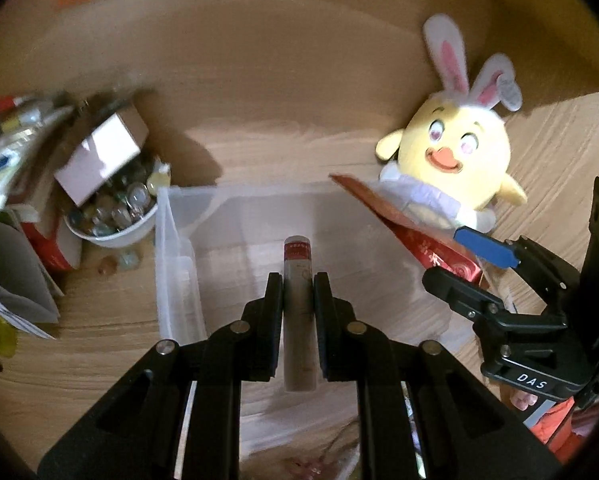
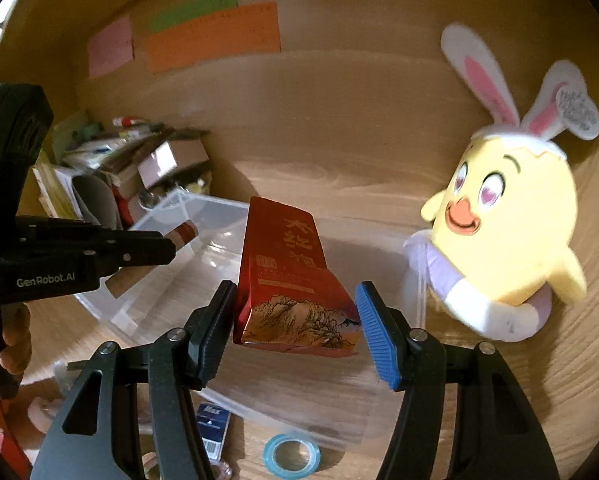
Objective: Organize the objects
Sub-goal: 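Carry the tube into the clear box with left gripper while right places red tea box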
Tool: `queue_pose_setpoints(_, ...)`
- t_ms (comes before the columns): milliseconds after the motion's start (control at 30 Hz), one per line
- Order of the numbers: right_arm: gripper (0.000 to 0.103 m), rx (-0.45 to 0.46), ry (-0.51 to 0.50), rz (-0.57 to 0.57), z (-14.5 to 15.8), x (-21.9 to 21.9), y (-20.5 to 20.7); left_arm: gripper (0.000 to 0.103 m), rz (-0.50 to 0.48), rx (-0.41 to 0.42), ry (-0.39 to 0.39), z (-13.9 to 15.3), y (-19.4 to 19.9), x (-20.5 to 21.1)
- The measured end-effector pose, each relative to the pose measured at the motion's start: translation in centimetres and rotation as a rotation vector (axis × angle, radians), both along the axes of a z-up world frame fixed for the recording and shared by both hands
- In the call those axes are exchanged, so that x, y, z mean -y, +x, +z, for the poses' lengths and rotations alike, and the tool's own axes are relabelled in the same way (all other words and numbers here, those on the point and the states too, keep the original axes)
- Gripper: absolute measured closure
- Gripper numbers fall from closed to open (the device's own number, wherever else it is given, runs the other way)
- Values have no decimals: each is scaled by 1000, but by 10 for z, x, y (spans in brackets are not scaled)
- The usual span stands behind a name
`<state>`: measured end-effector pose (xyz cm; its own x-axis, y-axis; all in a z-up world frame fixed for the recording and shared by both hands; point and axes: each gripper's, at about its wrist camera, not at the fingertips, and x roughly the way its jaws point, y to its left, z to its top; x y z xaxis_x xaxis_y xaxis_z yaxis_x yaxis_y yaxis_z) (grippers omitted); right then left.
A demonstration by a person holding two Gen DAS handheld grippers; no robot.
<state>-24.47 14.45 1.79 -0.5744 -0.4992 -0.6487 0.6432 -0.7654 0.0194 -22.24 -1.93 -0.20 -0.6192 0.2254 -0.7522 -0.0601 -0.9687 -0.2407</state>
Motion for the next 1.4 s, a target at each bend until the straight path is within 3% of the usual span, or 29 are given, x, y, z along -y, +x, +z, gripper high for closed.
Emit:
queue_pose_setpoints(567,45,81,93,-21,-31,15,-17,89,-32,34,-44,-7,-10,-17)
queue_pose_setpoints(667,45,61,108,-32,-30,15,-15,89,-31,24,-44,-6,-9,-16)
queue_pose_setpoints(833,33,31,130,-37,-26,17,-8,87,-30,2,-49,2,-3,-15)
queue_pose_setpoints(1067,32,9,115,-34,-12,13,2,62,-15,-47,-69,18,15,-13)
queue_pose_setpoints(1200,21,10,87,-45,-3,4,10,40,8,-88,-81,30,32,-9)
queue_pose_setpoints(1400,19,-12,71,-59,11,-11,26,31,18,-115,-109,41,59,-4)
